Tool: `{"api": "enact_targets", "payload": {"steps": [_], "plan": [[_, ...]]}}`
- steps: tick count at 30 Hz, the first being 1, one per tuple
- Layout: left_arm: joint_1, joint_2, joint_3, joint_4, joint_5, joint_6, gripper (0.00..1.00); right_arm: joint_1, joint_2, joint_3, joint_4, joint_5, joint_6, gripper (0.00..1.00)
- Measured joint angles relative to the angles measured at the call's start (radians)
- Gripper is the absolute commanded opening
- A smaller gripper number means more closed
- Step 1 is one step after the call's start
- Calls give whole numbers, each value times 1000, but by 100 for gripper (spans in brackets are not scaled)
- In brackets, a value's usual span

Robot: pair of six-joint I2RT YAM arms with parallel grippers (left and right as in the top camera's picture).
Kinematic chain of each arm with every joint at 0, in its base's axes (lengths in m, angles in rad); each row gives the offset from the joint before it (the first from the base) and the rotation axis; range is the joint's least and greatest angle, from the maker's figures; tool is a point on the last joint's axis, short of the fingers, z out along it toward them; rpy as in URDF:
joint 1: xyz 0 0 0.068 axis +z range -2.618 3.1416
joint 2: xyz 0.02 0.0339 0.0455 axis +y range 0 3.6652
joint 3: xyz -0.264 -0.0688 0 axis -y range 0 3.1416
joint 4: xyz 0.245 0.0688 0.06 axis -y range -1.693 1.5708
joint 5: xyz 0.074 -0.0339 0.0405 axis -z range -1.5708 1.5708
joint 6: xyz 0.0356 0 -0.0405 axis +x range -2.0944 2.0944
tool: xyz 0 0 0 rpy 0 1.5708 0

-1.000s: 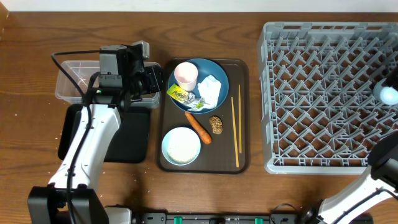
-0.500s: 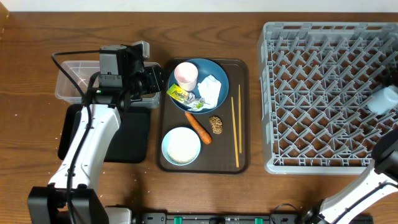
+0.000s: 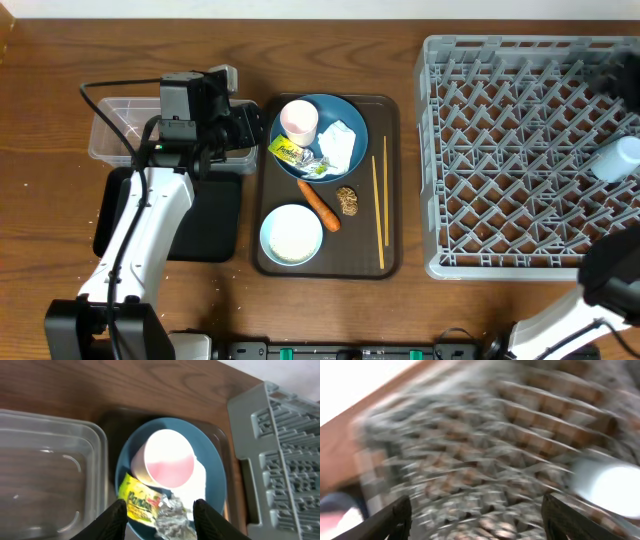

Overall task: Sort waste into correct bins and load items into the dishwasher rack
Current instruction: 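Lower the blue cup into the rack and open the right gripper, then lower the left gripper onto the pink cup and close on it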

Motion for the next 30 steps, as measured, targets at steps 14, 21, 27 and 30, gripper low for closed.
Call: {"api": "enact_targets", "payload": {"steps": [14,21,27,30], "plan": [[-116,22,0,41,-237,89,46,401,-12,4,-5,65,-50,79],[-129,98,0,55,-256,100,45,435,-12,4,-6,98,-50,79],[-154,142,0,81,-257,100,46,436,-12,4,-21,106,-50,79],[-169,159,0,97,-259,100,46,436,-12,4,-24,109,-50,79]]}}
